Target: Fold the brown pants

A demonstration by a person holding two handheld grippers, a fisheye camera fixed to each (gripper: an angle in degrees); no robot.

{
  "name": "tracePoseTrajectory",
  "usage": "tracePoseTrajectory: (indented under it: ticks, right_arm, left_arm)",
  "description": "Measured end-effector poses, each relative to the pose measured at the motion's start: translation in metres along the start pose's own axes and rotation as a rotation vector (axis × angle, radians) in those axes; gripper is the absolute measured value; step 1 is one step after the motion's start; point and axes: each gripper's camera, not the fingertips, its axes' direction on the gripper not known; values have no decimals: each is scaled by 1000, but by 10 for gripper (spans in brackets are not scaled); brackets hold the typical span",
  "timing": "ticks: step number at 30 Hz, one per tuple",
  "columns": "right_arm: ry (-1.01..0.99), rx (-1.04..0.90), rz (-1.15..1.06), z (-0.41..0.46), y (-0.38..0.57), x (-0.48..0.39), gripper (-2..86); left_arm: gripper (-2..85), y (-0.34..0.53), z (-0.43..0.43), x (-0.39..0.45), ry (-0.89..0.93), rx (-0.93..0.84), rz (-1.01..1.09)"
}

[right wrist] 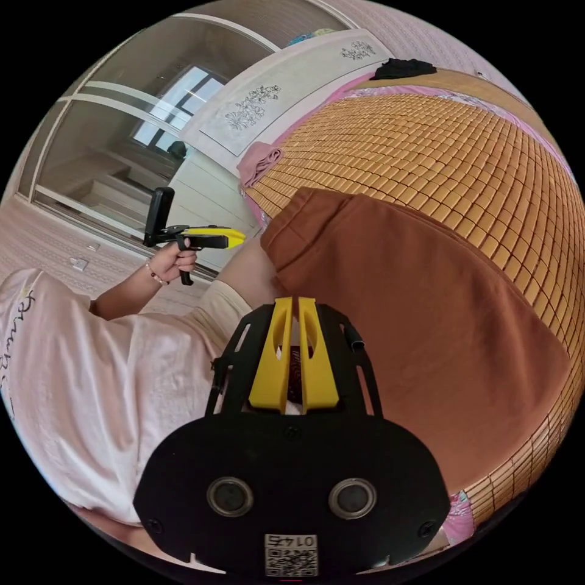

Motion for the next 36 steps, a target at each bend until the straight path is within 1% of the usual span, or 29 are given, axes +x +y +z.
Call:
tracePoseTrajectory:
  ticks: [3, 5, 7, 9, 10, 14, 17, 20, 22, 24, 25, 27, 29, 30, 32, 36]
  right_arm:
    - [103, -37, 7, 33, -19, -5, 26]
    - [161, -50, -6, 50, -36, -10, 42]
    - [212, -71, -21, 68, -59, -13, 59]
    - [263, -80, -58, 88, -96, -15, 71]
    - [275, -76, -67, 92, -106, -16, 74]
    - [329, -99, -110, 135, -174, -16, 93]
    - [352, -151, -138, 172, -214, -12, 99]
    - [374, -174, -151, 201, -242, -4, 116]
    - [415, -180, -172, 218, -257, -1, 133]
    - [472, -227, -199, 250, -277, 6, 143]
    - [475, -246, -202, 259, -282, 9, 143]
    - [470, -350, -213, 296, -298, 19, 128]
    - [474, -427, -226, 319, -306, 24, 93]
    - [504, -438, -239, 327, -310, 24, 59]
    - [527, -412, -275, 329, -315, 20, 25]
    - [543, -424, -317, 349, -330, 23, 13]
  left_arm:
    - [61, -23, 18, 16, 22, -31, 50]
    - [74, -40, 34, 33, -24, -75, 107]
    - [87, -55, 57, 48, -105, -138, 163]
    - [91, -61, 72, 54, -166, -189, 179]
    - [91, -62, 80, 55, -176, -227, 179]
    - [77, -66, 92, 60, -228, -272, 212]
    - [46, -72, 84, 66, -227, -288, 253]
    - [21, -70, 56, 73, -191, -245, 274]
    - [0, -64, 38, 71, -151, -241, 255]
    - [-6, -60, 37, 64, -116, -261, 219]
    - [-8, -58, 40, 59, -114, -279, 204]
    - [-9, -56, 46, 53, -114, -311, 186]
    - [-9, -56, 46, 52, -117, -308, 185]
    - [-9, -56, 46, 52, -123, -308, 189]
    - [-8, -58, 45, 51, -129, -304, 189]
    - [14, -60, 46, 45, -123, -303, 165]
